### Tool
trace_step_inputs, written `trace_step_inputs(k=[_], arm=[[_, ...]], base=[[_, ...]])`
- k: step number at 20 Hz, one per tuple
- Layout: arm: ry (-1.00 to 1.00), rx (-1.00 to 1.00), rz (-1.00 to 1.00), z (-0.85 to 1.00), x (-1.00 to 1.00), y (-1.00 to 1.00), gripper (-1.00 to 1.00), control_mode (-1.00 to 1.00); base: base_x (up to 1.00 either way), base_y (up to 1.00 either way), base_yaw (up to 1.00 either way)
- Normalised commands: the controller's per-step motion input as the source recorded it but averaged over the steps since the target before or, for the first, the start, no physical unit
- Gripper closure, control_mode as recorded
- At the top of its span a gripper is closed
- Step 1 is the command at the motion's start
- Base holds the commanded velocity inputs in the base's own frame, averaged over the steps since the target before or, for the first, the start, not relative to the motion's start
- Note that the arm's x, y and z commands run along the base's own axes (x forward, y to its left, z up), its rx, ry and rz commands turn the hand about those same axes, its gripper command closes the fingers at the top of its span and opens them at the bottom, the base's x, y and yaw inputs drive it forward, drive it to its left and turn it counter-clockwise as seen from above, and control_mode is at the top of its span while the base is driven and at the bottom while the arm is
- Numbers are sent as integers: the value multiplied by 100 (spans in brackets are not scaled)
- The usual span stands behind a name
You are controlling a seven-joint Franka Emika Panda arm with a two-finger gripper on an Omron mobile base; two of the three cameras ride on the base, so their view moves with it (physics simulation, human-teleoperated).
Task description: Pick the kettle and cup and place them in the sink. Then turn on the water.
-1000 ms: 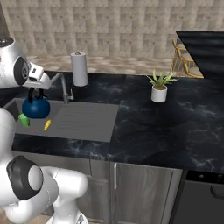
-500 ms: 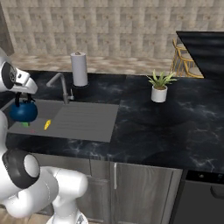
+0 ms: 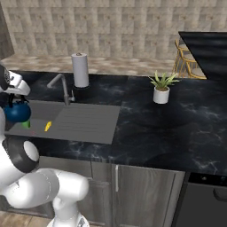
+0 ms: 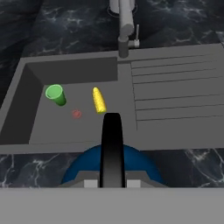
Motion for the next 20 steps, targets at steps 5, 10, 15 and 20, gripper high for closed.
trace_step_inputs(k=[5,10,15,20], arm=[[0,0,0,-7,17,43,100,-100],[0,0,0,-9,21,27,100,-100],[0,0,0,-17,26,11,100,-100],[0,0,1,-28,30,9,100,-100]], base=[[0,0,0],[0,0,0],[0,0,0],[0,0,0]])
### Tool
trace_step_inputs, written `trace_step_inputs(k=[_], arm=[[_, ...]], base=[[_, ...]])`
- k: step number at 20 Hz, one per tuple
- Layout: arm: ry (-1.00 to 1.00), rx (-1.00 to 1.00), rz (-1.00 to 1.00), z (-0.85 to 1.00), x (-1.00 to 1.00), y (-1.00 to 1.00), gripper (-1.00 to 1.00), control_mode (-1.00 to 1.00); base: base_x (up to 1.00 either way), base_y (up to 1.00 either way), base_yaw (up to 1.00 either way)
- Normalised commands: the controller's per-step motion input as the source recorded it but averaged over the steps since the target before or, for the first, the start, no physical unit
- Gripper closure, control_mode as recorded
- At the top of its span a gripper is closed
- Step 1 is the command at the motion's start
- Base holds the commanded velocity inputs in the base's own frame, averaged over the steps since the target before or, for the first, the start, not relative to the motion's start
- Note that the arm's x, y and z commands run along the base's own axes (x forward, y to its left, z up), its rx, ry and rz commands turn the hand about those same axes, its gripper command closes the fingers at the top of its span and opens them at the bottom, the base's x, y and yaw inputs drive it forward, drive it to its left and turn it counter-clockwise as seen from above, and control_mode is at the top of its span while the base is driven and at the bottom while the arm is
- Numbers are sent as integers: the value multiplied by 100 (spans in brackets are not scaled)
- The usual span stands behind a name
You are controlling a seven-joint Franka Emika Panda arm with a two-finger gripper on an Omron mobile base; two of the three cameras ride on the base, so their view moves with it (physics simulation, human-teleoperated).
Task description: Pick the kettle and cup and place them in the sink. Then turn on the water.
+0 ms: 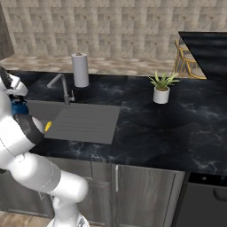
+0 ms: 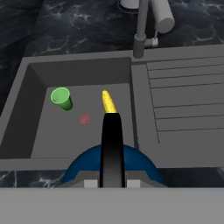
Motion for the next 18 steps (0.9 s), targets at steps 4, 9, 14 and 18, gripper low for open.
trace_step_inputs(k=[4,9,14,18], arm=[[0,0,0,-23,30,11,100,-100],[0,0,0,-22,27,31,100,-100],[0,0,0,-23,26,29,100,-100],[0,0,0,-23,7,6,100,-100]], base=[[0,0,0],[0,0,0],[0,0,0],[0,0,0]])
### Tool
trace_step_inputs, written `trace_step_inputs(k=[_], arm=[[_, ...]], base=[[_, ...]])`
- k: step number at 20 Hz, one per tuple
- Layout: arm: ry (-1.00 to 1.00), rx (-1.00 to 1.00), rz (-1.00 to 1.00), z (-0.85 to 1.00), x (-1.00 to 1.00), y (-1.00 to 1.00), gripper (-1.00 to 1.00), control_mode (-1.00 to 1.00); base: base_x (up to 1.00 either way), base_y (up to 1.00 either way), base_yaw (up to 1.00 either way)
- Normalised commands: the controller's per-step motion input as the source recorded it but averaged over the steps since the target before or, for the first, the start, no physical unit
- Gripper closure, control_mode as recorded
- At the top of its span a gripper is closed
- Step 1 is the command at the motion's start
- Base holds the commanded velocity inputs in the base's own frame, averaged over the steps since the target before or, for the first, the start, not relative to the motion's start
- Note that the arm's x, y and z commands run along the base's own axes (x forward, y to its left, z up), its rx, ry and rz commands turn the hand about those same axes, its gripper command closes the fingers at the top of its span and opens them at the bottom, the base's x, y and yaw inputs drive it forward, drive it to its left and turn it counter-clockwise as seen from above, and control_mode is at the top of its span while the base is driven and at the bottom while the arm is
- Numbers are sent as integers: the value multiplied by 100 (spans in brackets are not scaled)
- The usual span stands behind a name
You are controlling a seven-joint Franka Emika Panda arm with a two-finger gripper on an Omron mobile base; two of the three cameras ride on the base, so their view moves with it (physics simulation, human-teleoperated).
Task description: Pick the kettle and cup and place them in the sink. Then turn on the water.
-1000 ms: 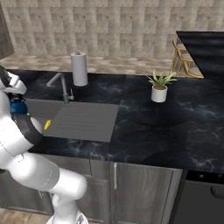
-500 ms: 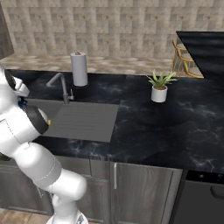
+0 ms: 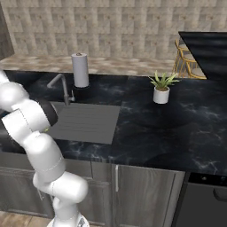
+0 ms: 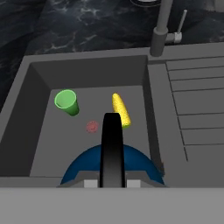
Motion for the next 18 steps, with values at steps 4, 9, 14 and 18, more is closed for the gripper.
trace_step_inputs(k=[4,9,14,18], arm=[[0,0,0,-23,12,11,100,-100],[0,0,0,-21,15,23,100,-100],[0,0,0,-14,23,21,100,-100],[0,0,0,-3,35,7,100,-100]], base=[[0,0,0],[0,0,0],[0,0,0],[0,0,0]])
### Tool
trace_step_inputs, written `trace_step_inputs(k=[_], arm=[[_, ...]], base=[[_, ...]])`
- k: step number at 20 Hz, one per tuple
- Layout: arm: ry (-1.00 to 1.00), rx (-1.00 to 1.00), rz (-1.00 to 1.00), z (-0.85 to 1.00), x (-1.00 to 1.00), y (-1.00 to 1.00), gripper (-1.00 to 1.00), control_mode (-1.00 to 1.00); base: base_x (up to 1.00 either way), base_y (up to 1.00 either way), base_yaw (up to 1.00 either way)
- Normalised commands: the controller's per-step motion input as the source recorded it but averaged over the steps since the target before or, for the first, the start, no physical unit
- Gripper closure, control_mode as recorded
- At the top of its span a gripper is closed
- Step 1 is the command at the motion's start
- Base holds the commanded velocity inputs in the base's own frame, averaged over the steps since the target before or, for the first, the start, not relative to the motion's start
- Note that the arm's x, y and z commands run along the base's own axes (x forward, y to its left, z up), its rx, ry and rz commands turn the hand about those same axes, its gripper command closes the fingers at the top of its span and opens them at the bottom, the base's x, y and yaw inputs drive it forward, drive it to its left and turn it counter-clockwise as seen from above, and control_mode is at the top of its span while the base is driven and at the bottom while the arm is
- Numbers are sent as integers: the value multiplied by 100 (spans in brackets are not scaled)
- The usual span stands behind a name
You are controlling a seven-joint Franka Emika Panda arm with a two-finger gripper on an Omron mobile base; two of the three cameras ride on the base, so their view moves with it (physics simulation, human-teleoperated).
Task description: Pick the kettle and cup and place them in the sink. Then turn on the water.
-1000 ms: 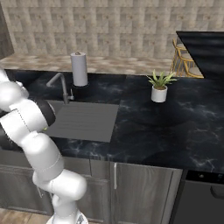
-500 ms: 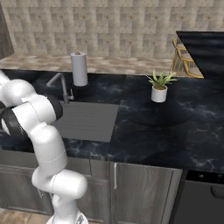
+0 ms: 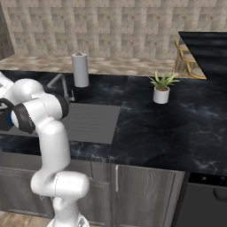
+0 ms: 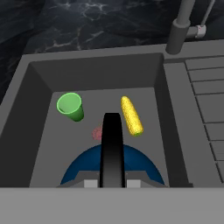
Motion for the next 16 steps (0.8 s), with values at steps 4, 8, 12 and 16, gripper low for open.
trace_step_inputs(k=[4,8,12,16], arm=[[0,0,2,-6,33,0,100,-100],[0,0,5,-11,25,0,100,-100],[0,0,7,-15,27,0,100,-100],[0,0,9,-30,15,-1,100,-100]], base=[[0,0,0],[0,0,0],[0,0,0],[0,0,0]])
